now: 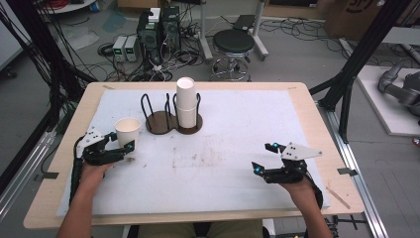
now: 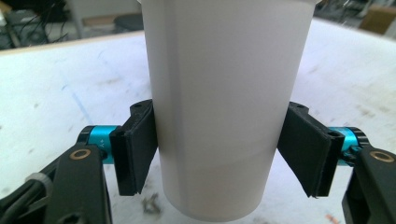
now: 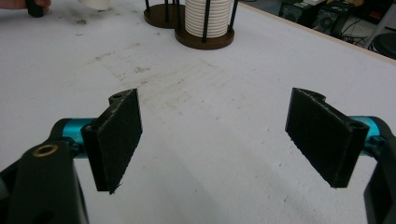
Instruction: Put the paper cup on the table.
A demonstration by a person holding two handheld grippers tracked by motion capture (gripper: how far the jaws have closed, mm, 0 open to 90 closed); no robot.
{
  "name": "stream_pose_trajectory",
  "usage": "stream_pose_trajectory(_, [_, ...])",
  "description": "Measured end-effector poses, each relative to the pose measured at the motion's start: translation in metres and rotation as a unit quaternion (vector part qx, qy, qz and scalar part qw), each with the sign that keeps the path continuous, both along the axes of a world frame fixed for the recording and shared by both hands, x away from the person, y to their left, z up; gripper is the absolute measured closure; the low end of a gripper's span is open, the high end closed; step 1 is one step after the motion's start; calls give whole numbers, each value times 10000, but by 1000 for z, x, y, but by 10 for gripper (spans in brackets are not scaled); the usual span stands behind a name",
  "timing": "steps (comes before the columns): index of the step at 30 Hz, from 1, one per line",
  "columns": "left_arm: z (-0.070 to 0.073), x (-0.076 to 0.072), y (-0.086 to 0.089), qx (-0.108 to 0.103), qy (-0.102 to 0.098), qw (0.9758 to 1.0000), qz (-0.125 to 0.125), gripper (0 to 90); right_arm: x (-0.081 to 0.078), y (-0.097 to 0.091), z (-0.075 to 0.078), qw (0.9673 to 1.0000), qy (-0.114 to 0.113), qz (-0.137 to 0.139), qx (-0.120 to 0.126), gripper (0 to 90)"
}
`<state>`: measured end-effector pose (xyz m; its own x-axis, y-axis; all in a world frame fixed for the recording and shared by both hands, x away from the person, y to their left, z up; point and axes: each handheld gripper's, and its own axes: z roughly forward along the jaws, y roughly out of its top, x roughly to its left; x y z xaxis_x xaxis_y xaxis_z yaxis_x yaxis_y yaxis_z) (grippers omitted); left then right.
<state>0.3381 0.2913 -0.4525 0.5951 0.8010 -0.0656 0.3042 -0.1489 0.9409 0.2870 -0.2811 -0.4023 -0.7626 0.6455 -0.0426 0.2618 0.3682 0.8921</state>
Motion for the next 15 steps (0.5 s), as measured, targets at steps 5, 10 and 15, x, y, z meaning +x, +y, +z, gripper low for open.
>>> stream_pose_trajectory(5, [1, -2, -7, 614, 320, 9975, 107, 313, -1, 0, 1, 10000, 5, 2, 11, 190])
stream_pose_trajectory(10, [1, -7, -5, 622, 646, 9958, 198, 317, -1, -2, 1, 10000, 11, -34, 24, 190])
stream_pose_trajectory(15, [0, -13, 0, 744, 866, 9933, 182, 317, -1, -2, 2, 10000, 1, -30, 28, 190])
